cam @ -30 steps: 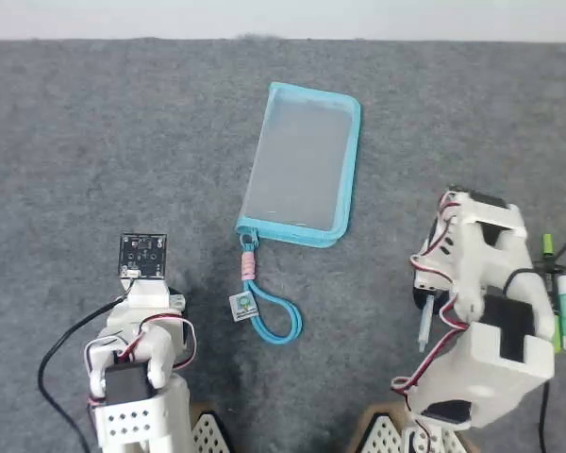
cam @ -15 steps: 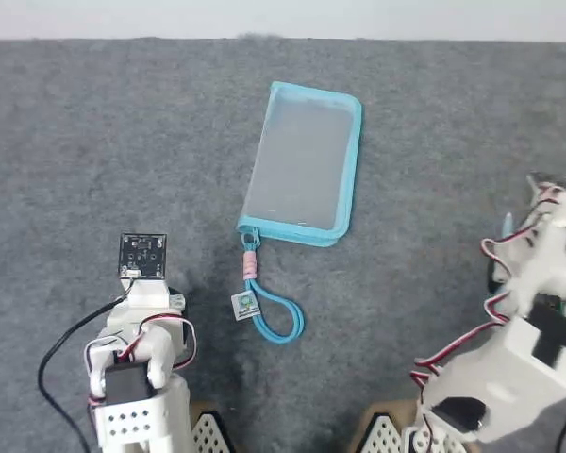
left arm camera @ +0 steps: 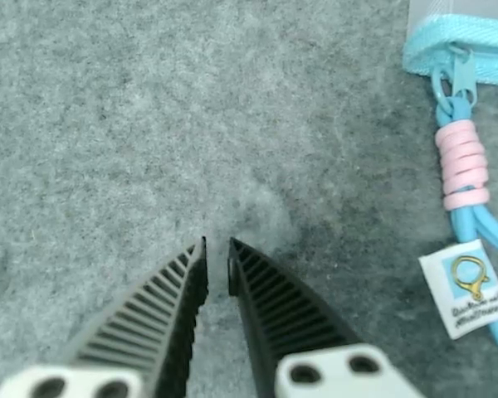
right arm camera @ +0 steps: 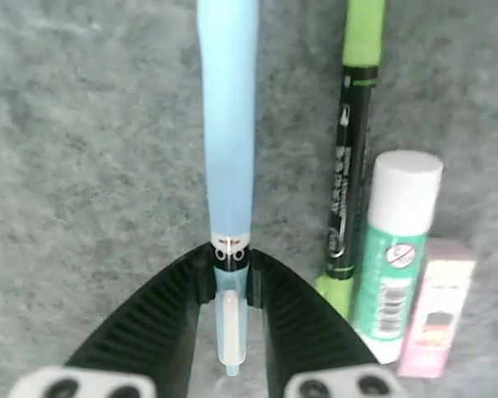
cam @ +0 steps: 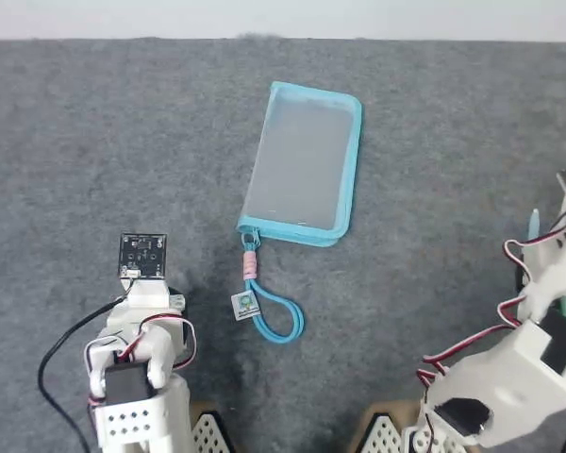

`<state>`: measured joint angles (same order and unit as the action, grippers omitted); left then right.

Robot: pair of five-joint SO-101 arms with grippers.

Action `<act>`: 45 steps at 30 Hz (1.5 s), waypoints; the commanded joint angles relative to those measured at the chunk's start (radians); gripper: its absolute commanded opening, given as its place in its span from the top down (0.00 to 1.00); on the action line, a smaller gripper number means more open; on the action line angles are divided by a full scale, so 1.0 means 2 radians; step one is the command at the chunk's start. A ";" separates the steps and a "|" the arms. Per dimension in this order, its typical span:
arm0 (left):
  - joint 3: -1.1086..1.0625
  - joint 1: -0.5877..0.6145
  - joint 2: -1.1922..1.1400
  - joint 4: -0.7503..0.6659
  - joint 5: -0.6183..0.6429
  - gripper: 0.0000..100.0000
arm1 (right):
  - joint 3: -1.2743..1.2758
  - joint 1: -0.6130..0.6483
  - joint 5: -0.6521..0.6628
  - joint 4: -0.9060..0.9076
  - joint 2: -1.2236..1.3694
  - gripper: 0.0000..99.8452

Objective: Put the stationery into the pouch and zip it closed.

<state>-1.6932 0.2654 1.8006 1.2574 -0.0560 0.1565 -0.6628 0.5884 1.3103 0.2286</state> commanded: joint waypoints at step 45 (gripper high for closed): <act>0.003 0.091 0.010 -0.114 -0.130 0.95 | 0.068 0.633 -0.258 0.011 -0.254 0.94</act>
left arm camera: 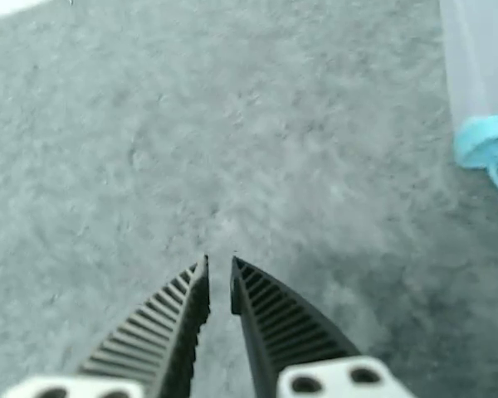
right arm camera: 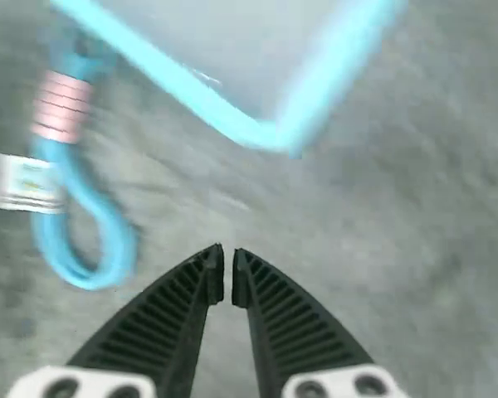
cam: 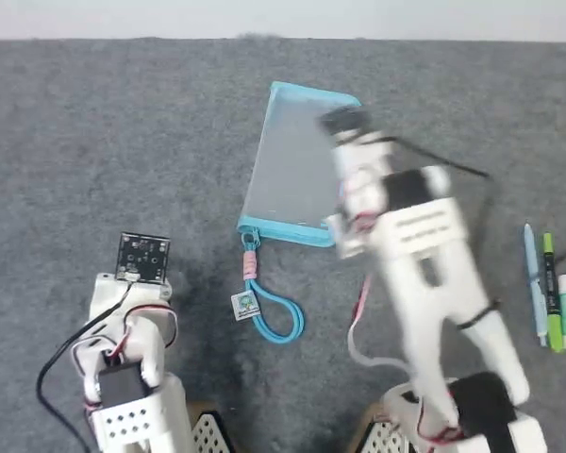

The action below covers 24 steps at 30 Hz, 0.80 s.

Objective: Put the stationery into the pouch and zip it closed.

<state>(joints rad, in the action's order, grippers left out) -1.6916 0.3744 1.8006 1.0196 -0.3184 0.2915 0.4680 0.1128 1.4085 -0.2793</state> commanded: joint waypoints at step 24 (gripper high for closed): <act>0.003 0.151 0.010 0.015 -0.033 0.95 | -0.066 0.197 -0.209 -0.228 0.267 0.79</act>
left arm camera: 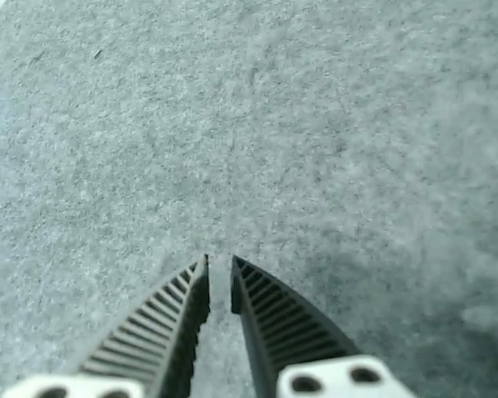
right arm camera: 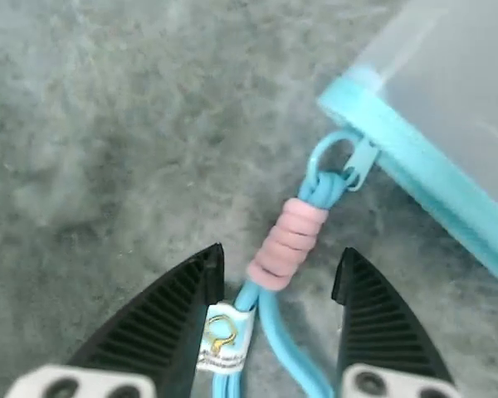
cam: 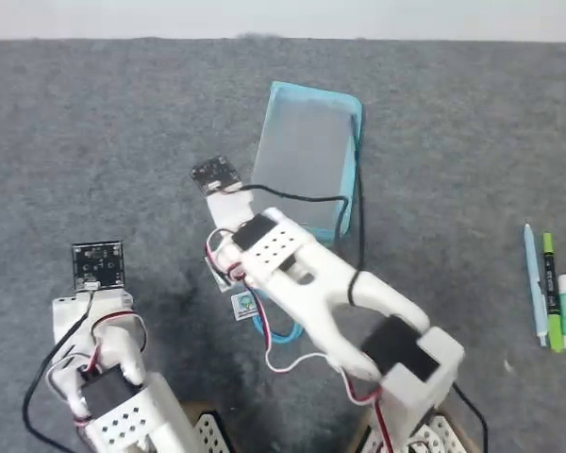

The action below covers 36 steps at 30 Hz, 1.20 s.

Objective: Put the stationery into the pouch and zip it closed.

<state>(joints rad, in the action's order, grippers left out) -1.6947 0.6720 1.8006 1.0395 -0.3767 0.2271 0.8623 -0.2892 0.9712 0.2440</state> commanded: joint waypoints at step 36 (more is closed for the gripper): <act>0.004 -0.060 0.010 0.028 -0.018 0.92 | -0.054 -0.142 0.200 0.142 -0.174 0.99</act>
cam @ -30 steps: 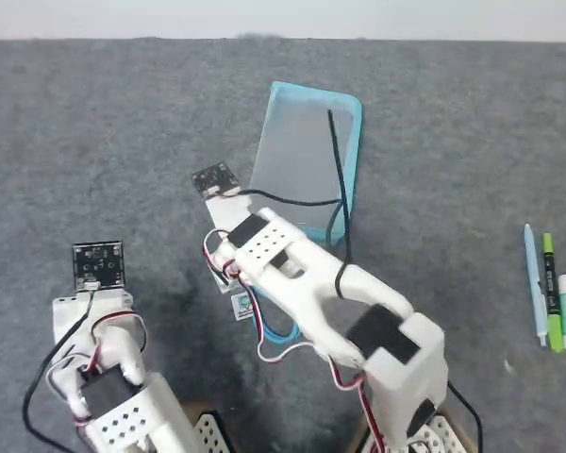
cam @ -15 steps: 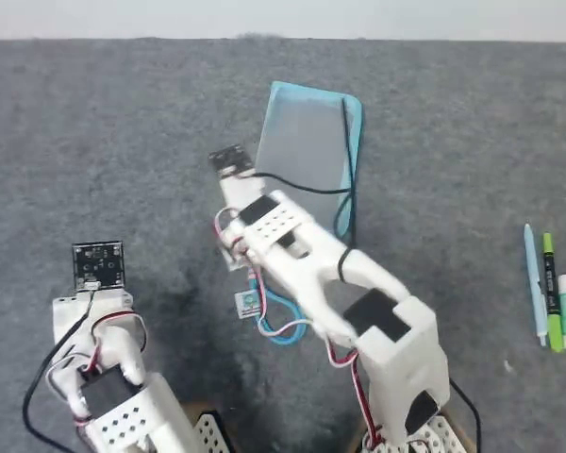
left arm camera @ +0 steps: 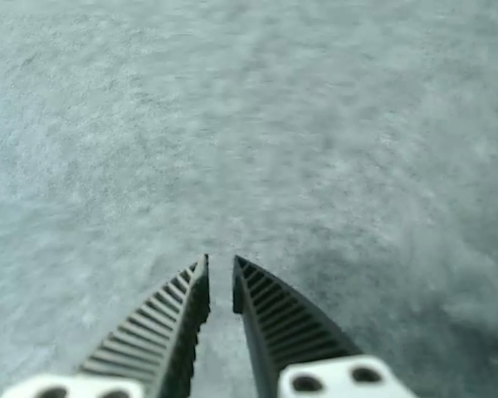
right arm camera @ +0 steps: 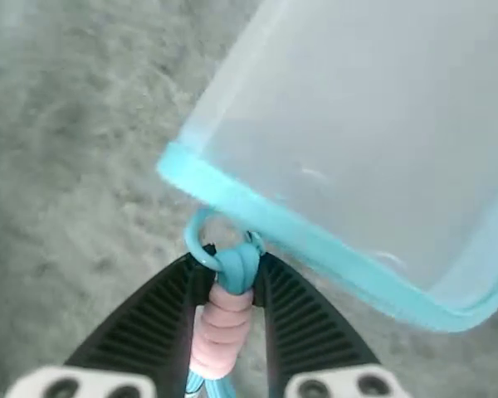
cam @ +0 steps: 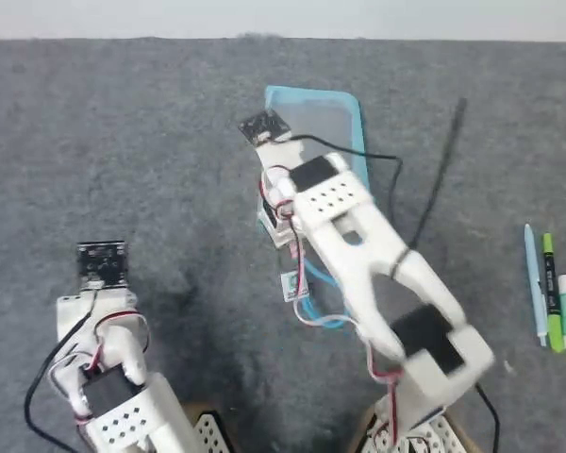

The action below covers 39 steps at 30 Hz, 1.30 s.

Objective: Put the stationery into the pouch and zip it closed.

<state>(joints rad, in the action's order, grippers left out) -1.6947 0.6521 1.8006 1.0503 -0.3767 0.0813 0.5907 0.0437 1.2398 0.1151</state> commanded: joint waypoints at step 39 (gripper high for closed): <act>0.330 -0.439 -0.286 -0.010 0.173 0.74 | 0.351 0.016 0.074 -0.100 -0.507 0.99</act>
<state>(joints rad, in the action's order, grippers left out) -0.9735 -0.2133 1.1485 1.1377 -0.0483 0.7887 0.5892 0.1864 1.0541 -0.9037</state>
